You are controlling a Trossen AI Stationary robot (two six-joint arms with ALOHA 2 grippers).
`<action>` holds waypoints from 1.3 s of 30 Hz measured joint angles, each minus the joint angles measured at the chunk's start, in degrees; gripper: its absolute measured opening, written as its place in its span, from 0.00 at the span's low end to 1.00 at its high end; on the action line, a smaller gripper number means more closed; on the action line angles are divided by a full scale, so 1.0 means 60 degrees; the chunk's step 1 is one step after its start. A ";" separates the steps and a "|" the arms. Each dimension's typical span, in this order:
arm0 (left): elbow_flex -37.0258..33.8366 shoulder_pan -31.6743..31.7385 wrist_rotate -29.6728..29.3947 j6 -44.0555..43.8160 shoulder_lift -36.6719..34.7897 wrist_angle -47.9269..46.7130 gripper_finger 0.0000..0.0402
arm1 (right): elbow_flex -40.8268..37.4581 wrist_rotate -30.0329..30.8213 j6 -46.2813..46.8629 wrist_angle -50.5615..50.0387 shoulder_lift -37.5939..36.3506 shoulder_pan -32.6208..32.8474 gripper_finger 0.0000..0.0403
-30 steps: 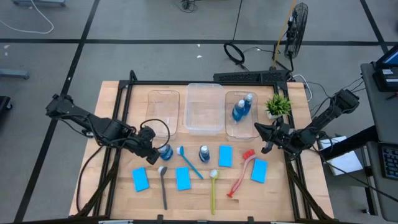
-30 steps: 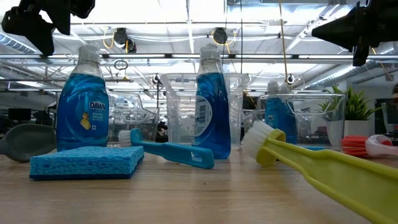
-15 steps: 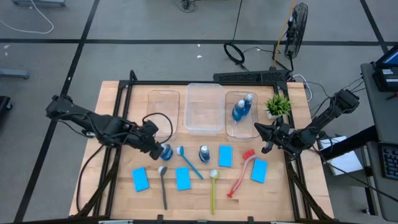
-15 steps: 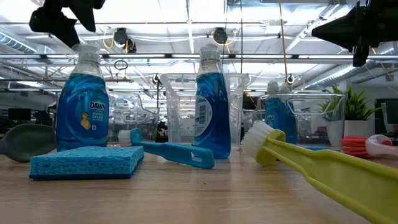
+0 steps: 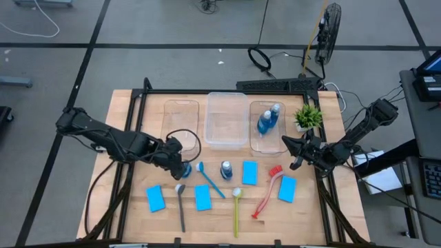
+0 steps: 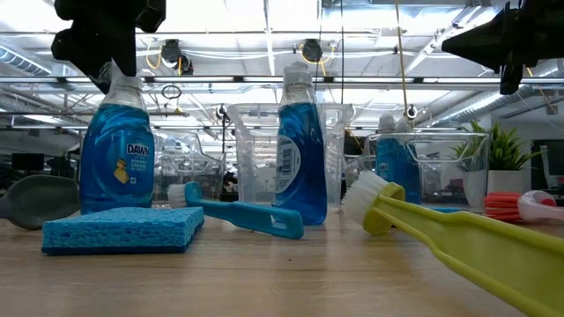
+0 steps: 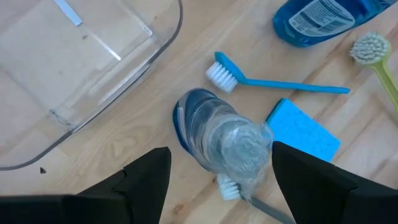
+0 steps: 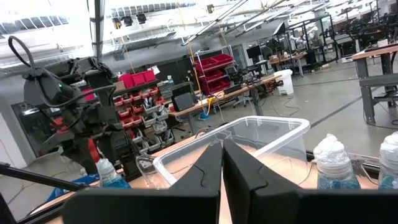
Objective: Pick & Place Kitchen Sink Supplies
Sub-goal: Put the blue dishwashing liquid into the right transparent bin
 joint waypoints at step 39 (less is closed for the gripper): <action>-0.0004 0.0018 -0.0296 0.0636 0.0920 0.0617 0.69 | -0.0003 0.0000 0.0002 -0.0011 -0.0004 -0.0003 0.00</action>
